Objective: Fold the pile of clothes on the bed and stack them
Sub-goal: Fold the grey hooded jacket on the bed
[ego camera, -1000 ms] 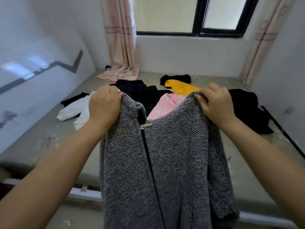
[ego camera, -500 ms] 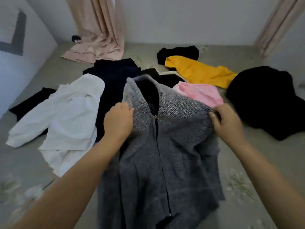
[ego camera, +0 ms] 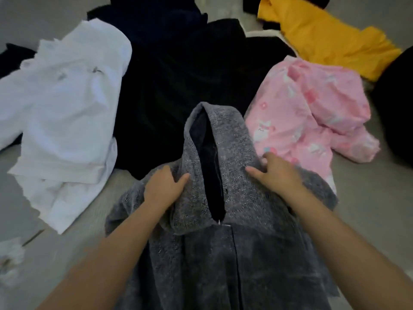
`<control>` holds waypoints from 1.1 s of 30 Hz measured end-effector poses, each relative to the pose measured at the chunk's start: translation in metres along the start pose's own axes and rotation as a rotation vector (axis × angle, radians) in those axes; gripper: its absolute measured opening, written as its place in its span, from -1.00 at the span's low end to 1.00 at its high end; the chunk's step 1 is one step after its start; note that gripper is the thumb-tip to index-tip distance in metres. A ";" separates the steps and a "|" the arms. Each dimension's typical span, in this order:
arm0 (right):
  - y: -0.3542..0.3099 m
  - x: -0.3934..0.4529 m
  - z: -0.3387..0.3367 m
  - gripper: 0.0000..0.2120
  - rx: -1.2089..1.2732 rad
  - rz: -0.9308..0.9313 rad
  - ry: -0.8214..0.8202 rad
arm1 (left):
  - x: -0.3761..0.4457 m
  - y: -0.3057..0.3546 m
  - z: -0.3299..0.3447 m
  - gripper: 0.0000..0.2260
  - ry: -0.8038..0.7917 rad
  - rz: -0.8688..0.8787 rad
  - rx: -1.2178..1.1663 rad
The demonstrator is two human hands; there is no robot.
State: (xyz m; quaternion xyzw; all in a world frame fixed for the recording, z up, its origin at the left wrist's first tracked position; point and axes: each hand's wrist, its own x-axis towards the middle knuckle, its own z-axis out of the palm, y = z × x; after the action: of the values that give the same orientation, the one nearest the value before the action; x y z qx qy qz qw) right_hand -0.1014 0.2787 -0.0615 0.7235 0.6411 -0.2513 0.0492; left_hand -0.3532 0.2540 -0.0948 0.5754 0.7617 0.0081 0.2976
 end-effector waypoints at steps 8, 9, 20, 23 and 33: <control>-0.038 0.042 -0.018 -0.77 -0.029 -0.188 0.198 | 0.035 0.024 -0.019 -0.70 0.152 0.046 -0.305; -0.047 0.049 -0.037 -0.77 0.000 -0.251 0.273 | 0.042 0.029 -0.040 -0.70 0.240 0.098 -0.317; -0.162 0.173 -0.175 -0.60 0.017 -0.242 0.654 | 0.156 0.095 -0.220 -0.62 0.651 0.187 -0.267; -0.142 0.171 -0.116 -0.51 -0.227 -0.112 0.240 | 0.156 0.064 -0.165 -0.57 0.387 0.068 -0.093; -0.114 0.071 0.056 -0.51 -0.284 -0.524 0.067 | 0.047 -0.091 -0.007 -0.47 0.111 -0.137 -0.135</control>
State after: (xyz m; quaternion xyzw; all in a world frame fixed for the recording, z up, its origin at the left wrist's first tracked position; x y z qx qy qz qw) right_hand -0.2232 0.3407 -0.1118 0.5272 0.8359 -0.1395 0.0621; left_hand -0.4430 0.2667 -0.1420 0.4991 0.8125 0.0711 0.2928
